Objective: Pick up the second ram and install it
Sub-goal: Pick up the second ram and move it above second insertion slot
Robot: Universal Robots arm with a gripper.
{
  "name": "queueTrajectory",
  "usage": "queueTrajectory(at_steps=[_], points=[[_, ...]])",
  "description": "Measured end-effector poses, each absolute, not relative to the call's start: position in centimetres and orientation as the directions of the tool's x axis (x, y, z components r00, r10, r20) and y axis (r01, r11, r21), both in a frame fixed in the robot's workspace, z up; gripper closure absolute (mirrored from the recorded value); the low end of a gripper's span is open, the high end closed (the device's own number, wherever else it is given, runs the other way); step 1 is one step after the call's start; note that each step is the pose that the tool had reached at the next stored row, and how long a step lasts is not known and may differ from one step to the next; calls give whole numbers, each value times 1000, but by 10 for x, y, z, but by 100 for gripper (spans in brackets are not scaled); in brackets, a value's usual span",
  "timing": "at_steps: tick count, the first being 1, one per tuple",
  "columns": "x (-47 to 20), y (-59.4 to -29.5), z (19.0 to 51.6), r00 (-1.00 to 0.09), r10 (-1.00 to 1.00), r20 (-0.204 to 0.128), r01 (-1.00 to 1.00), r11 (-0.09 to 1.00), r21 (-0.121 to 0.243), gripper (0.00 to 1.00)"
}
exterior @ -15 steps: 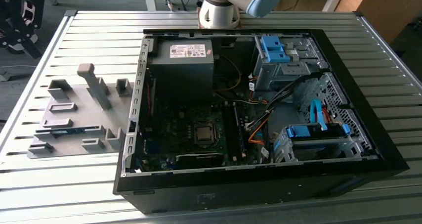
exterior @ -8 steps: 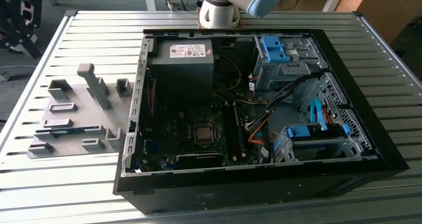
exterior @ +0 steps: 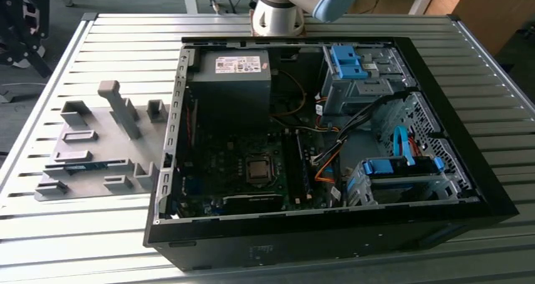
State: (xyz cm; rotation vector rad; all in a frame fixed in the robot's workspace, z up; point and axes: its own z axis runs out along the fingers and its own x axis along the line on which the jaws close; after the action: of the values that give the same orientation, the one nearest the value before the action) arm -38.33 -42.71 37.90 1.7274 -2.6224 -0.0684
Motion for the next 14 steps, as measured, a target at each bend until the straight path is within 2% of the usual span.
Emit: queueTrajectory(at_steps=[9,14], points=[[-383,-428,376,-264,-964,-23,-964,263,37,89],[-384,-429,375,-240,-971,-21,-970,239,36,89]])
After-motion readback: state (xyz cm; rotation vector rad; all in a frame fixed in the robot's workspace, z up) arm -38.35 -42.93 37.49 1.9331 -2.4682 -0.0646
